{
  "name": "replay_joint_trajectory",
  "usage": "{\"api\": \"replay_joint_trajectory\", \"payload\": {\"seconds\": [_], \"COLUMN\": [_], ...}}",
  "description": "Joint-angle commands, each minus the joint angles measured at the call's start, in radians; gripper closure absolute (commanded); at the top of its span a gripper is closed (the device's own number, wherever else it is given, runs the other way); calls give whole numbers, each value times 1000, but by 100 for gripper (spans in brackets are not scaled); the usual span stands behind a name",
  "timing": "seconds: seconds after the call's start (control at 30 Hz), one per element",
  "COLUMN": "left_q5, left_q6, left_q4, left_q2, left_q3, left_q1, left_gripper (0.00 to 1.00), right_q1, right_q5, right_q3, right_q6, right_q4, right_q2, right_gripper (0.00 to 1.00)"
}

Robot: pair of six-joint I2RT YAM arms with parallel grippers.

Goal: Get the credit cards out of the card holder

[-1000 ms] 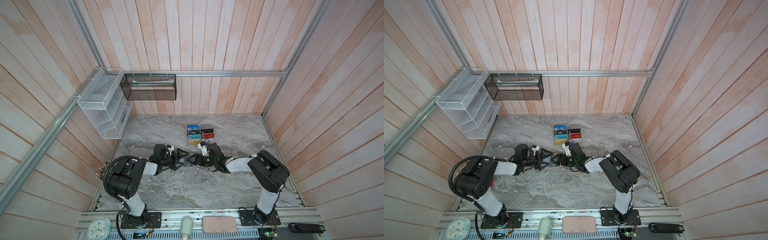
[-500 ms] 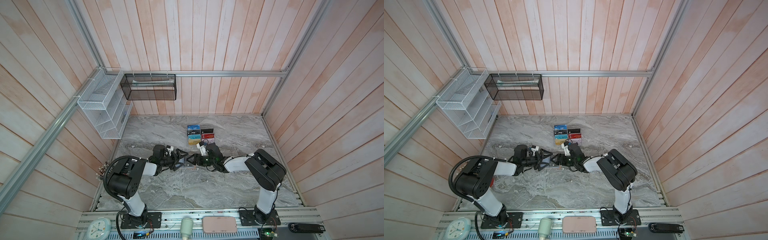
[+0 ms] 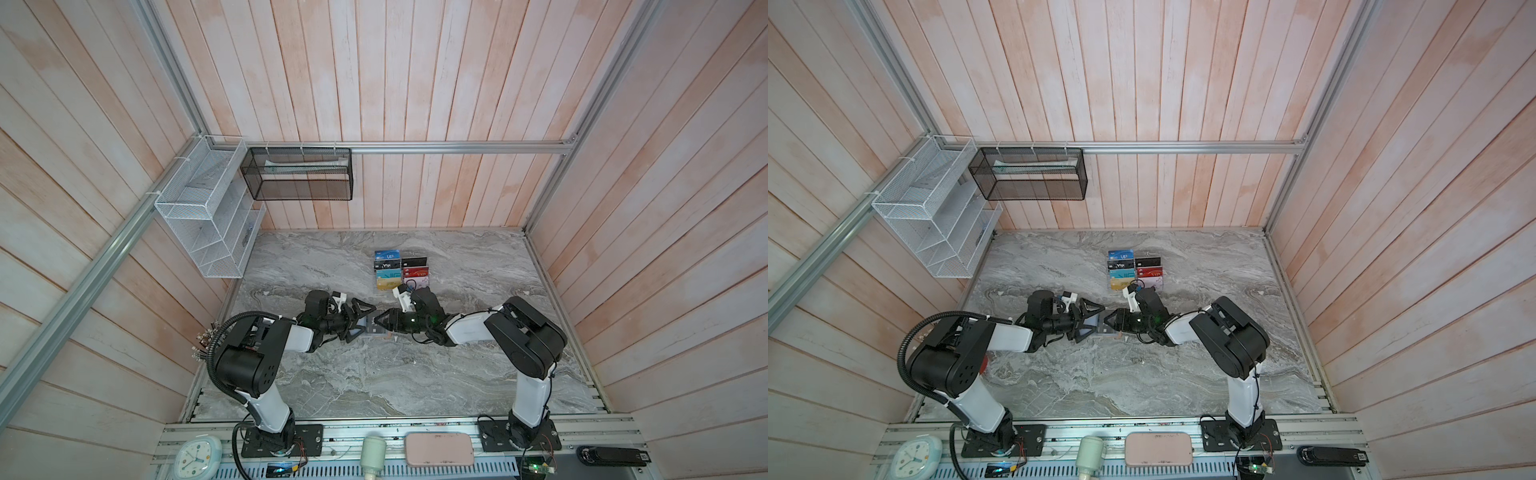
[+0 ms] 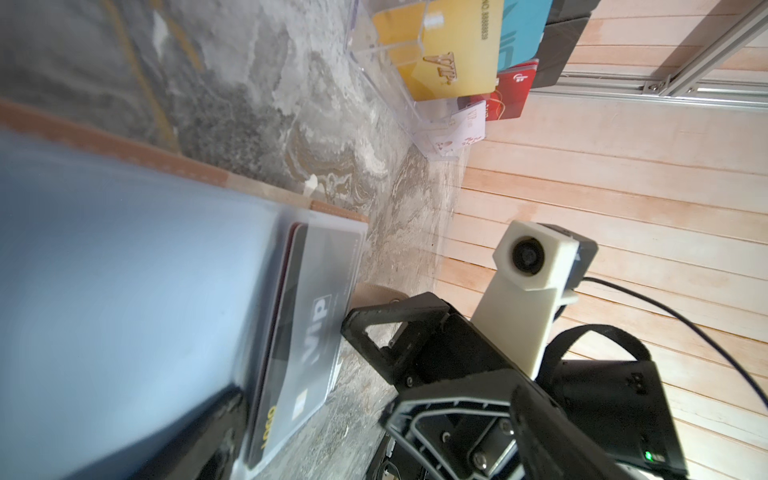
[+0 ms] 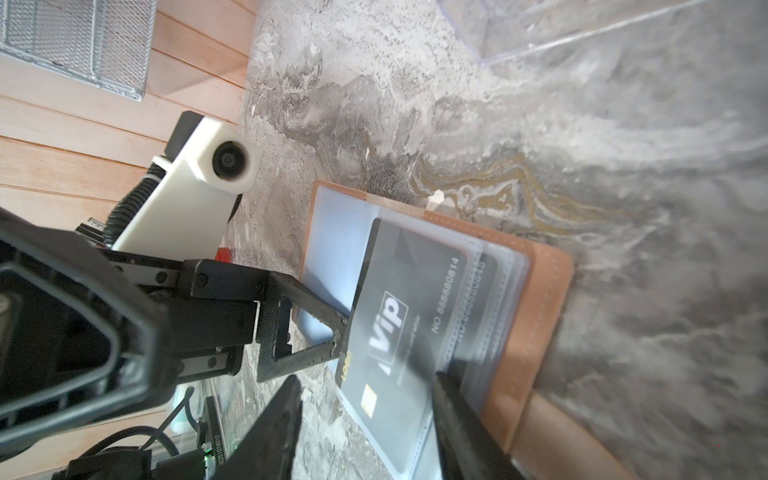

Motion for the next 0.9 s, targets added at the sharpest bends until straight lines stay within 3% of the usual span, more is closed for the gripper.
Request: {"api": "replay_joint_trajectory", "payload": {"seconds": [0.0, 0.6, 0.87], "left_q5": [4, 4, 5], "left_q6": [14, 53, 74], "left_q4": [-3, -9, -26], "left_q2": [23, 26, 24], "left_q3": [-25, -61, -64], "left_q1": [6, 23, 41], "left_gripper": [0, 21, 27], "right_q1": [6, 6, 6], "right_q5": [-10, -5, -2], "right_q3": [-4, 10, 1], "right_q6": [1, 9, 13], "right_q4": [-23, -21, -18], "right_q2": [48, 118, 130], "right_gripper": [53, 83, 93]}}
